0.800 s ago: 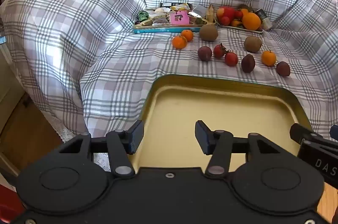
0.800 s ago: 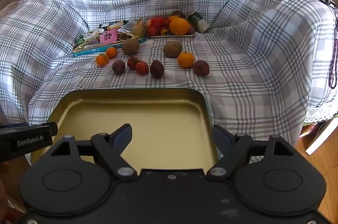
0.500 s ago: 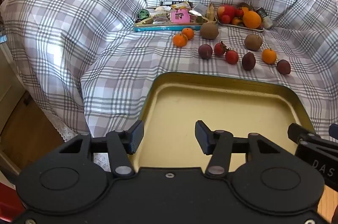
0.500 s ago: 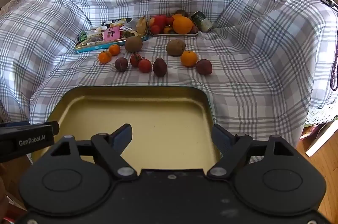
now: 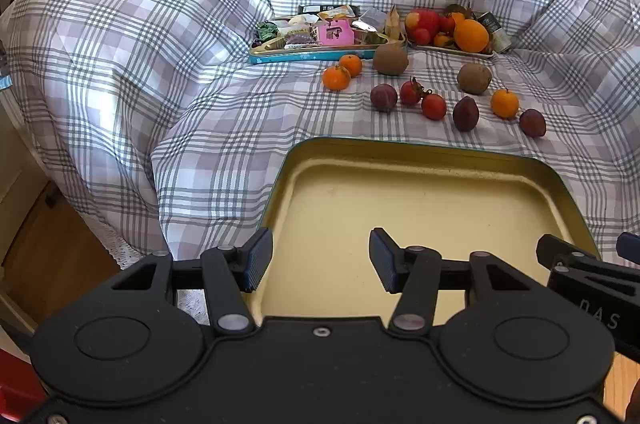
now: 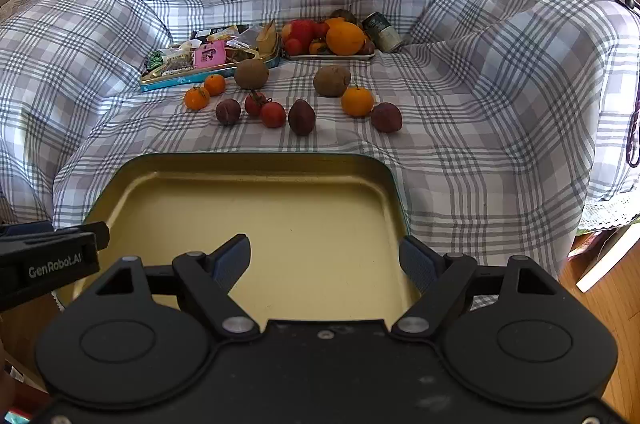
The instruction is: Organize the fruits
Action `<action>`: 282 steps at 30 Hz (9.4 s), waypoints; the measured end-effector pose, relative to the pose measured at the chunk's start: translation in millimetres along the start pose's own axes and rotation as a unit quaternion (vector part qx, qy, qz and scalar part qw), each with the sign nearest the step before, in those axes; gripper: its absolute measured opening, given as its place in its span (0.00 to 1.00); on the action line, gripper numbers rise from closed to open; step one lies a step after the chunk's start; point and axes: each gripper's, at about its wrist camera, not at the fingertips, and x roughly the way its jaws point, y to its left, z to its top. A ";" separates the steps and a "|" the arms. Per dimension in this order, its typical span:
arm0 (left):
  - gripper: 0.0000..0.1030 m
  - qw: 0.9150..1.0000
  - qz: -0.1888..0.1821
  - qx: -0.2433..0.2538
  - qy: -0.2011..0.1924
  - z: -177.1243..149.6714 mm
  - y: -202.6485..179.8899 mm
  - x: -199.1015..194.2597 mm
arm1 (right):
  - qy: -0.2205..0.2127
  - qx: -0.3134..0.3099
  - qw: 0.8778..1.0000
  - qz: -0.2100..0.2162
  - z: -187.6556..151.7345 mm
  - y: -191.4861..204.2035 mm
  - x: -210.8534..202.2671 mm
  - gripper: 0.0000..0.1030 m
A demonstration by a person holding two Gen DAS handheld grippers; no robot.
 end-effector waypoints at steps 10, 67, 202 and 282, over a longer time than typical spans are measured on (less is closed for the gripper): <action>0.57 1.000 0.001 0.001 0.000 -1.1 0.4 0.0 | -0.003 -0.004 1.000 -0.003 -0.3 0.5 -1.1 0.82; 0.57 1.000 -0.008 0.012 0.018 1.6 -3.7 3.7 | -0.006 -0.019 1.000 0.006 0.1 2.3 -1.2 0.77; 0.54 0.996 -0.045 0.060 0.041 176.7 -14.6 282.3 | -0.002 -0.008 0.997 -0.072 153.7 -21.5 279.8 0.45; 0.49 0.995 -0.031 0.018 0.090 -4.7 -13.0 39.0 | -0.014 -0.042 0.997 0.063 0.9 -7.8 3.2 0.45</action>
